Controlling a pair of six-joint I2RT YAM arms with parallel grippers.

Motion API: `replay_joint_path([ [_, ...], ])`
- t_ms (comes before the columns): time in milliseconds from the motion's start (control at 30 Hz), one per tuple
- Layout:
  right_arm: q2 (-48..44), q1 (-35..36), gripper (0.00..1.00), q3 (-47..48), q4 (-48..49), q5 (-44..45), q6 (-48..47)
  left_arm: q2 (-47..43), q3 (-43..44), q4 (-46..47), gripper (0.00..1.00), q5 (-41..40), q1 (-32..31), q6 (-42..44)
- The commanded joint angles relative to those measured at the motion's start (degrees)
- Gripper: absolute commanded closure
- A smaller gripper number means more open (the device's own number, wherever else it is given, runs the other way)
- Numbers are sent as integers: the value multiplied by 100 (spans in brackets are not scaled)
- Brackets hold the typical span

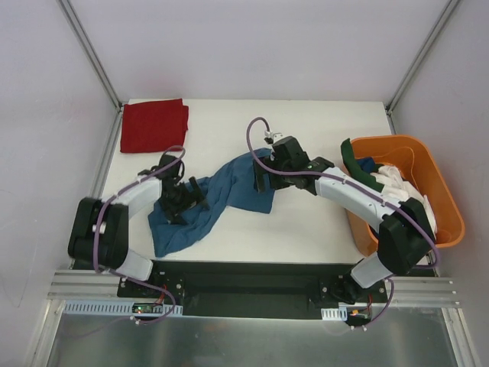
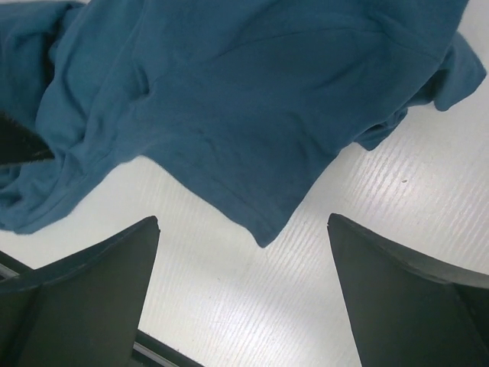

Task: Fold and stack the t-shirts
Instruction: Flatten out the tshirt

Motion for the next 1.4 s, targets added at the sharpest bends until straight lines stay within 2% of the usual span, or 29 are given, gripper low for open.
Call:
replay_joint_path([
  [0, -428, -13, 4, -231, -62, 312, -67, 1401, 1363, 622, 1, 37, -318, 299],
  [33, -551, -13, 4, -275, -106, 443, -76, 1987, 1670, 622, 1, 194, -397, 352],
  [67, -639, -22, 4, -319, -141, 514, -85, 2254, 2282, 613, 1, 309, -459, 414],
  [133, -832, -13, 4, -442, -290, 733, -76, 2938, 2892, 613, 0, 432, -661, 458],
  [167, -903, -13, 4, -486, -334, 804, -67, 3116, 3426, 613, 1, 720, -705, 484],
  [233, -1061, -13, 4, -644, -431, 1041, -32, 3337, 3781, 604, 1, 907, -741, 423],
  [300, -1254, -30, 4, -741, -475, 1174, -14, 3251, 3941, 604, 1, 733, -750, 432],
  [400, -1369, -48, 4, -864, -510, 1341, 3, 2637, 3591, 578, 1, 225, -750, 484],
  [600, -1010, -127, 4, -716, -545, 1359, 91, 617, 2343, 332, 1, -1016, -697, 485],
  [733, -807, -285, 4, -522, -599, 1394, 354, 25, 1561, 174, 1, -1149, -469, 415],
  [867, -816, -592, 4, -486, -598, 1140, 530, 94, 1260, 95, 1, -1079, -398, 353],
  [1000, -903, -672, 4, -583, -677, 1095, 574, 725, 1348, 86, 21, -824, -398, 265],
  [1033, -921, -672, 4, -627, -686, 1121, 592, 858, 1444, 86, 34, -772, -398, 247],
  [1233, -1158, -681, 4, -820, -801, 1297, 654, 1501, 1717, 86, 72, -481, -398, 194],
  [1367, -1237, -698, 4, -838, -897, 1429, 610, 1431, 1621, 86, 76, -621, -398, 177],
])
